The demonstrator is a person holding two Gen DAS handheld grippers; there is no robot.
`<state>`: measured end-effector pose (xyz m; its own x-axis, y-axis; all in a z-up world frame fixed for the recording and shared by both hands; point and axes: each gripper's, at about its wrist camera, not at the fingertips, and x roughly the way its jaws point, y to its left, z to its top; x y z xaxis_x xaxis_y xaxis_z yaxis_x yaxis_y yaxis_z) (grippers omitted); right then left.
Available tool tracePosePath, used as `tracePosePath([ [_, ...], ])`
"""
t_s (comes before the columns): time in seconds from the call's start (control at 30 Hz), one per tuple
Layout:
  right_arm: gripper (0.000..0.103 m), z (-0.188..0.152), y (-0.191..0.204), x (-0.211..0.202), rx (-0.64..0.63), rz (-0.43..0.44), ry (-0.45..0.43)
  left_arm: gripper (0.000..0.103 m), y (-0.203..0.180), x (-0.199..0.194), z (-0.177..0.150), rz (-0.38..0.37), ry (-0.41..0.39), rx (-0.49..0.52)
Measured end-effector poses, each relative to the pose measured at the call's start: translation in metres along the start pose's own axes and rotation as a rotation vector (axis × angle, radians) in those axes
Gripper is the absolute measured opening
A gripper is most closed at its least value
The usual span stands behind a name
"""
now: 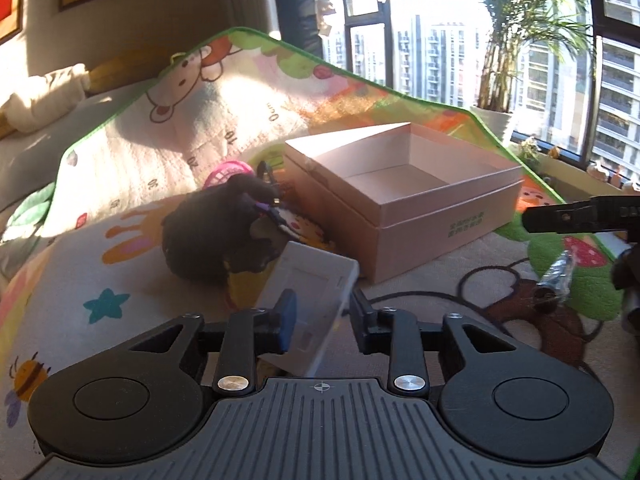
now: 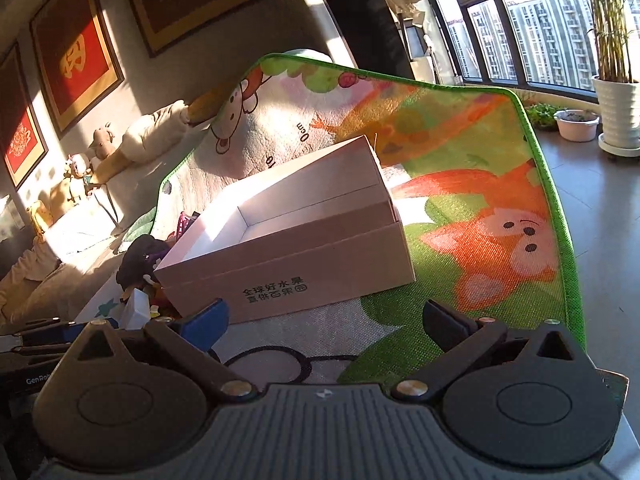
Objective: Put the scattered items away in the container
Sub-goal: 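Close the left gripper on the white adapter and lift it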
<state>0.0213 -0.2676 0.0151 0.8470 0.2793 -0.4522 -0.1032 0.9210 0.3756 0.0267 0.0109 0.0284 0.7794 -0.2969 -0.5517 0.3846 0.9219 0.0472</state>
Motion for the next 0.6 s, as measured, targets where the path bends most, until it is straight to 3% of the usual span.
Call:
tracePosePath([
  [0.1,0.103,0.000,0.000,0.000,0.005,-0.003,-0.003,0.032,-0.020,-0.009,-0.006,-0.092,0.035,0.038],
  [0.13,0.103,0.000,0.000,-0.001,0.004,-0.004,-0.004,0.036,-0.026,-0.011,-0.009,-0.114,0.045,0.044],
  [0.17,0.103,0.000,0.000,-0.001,0.002,-0.004,-0.004,0.045,-0.031,-0.013,-0.012,-0.120,0.049,0.051],
  [0.2,0.103,-0.001,0.000,-0.001,0.001,-0.005,-0.005,0.055,-0.034,-0.014,-0.014,-0.096,0.040,0.061],
  [0.23,0.103,-0.001,0.000,-0.001,0.001,-0.005,-0.005,0.073,-0.035,-0.016,-0.015,-0.058,0.023,0.070],
  [0.27,0.103,-0.001,0.000,-0.001,0.001,-0.005,-0.005,0.085,-0.032,-0.016,-0.014,-0.001,-0.005,0.074],
  [0.33,0.103,-0.001,0.001,-0.001,0.002,-0.006,-0.004,0.090,-0.022,-0.010,-0.011,0.081,-0.023,0.047],
  [0.43,0.103,0.000,0.001,0.000,0.006,-0.008,-0.002,0.091,0.003,0.012,-0.004,0.127,0.008,-0.034],
  [0.5,0.103,0.000,0.000,0.000,0.010,-0.012,-0.002,0.087,0.014,0.026,-0.004,0.131,0.034,-0.078],
  [0.57,0.103,0.000,0.000,0.000,0.013,-0.014,-0.001,0.064,0.020,0.034,-0.004,0.137,0.052,-0.104],
  [0.6,0.103,0.000,-0.001,0.000,0.014,-0.015,0.001,0.061,0.021,0.035,-0.005,0.136,0.056,-0.106],
])
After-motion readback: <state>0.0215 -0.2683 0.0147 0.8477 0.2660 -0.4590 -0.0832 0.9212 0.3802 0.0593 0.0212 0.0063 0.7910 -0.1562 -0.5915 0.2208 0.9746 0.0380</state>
